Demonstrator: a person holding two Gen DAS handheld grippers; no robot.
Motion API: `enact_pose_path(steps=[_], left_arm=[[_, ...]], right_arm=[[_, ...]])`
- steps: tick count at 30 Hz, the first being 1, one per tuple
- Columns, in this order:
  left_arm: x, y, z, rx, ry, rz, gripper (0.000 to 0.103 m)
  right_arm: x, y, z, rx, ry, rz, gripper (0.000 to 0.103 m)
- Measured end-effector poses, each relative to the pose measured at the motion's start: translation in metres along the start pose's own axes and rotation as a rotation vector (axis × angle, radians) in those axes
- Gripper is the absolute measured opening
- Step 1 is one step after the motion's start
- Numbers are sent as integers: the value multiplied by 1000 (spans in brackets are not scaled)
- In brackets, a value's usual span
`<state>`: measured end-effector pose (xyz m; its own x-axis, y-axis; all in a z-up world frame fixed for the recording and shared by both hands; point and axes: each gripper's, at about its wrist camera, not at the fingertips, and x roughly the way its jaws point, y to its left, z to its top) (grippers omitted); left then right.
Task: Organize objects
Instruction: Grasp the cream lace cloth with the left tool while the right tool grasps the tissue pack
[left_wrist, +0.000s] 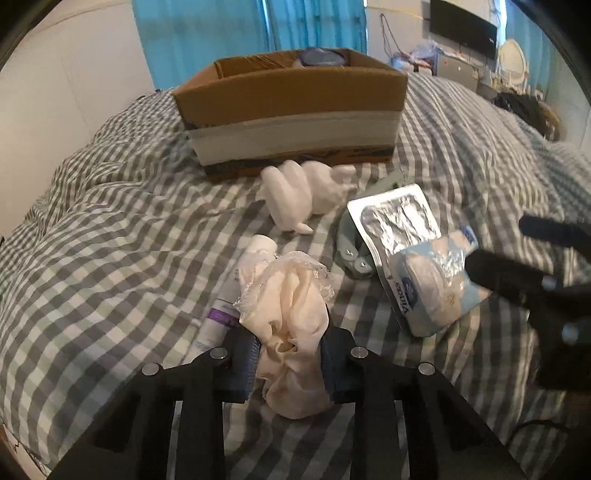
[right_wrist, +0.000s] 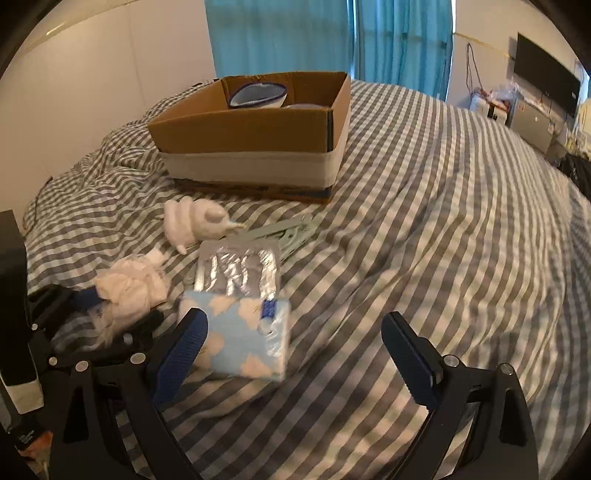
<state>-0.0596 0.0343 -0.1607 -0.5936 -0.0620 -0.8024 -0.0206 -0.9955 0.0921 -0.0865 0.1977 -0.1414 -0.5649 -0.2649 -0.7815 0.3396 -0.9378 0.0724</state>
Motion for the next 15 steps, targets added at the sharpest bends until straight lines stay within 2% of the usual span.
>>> enact_pose_path(steps=[1, 6, 10, 15], left_arm=[[-3, 3, 1, -2, -10, -3, 22], [-19, 18, 10, -16, -65, 11, 22], [-19, 27, 15, -23, -74, 11, 22], [-17, 29, 10, -30, -65, -22, 22]], right_arm=[[-1, 4, 0, -4, 1, 3, 96], [5, 18, -2, -26, 19, 26, 96], [18, 29, -3, -41, 64, 56, 96], [32, 44, -6, -79, 102, 42, 96]])
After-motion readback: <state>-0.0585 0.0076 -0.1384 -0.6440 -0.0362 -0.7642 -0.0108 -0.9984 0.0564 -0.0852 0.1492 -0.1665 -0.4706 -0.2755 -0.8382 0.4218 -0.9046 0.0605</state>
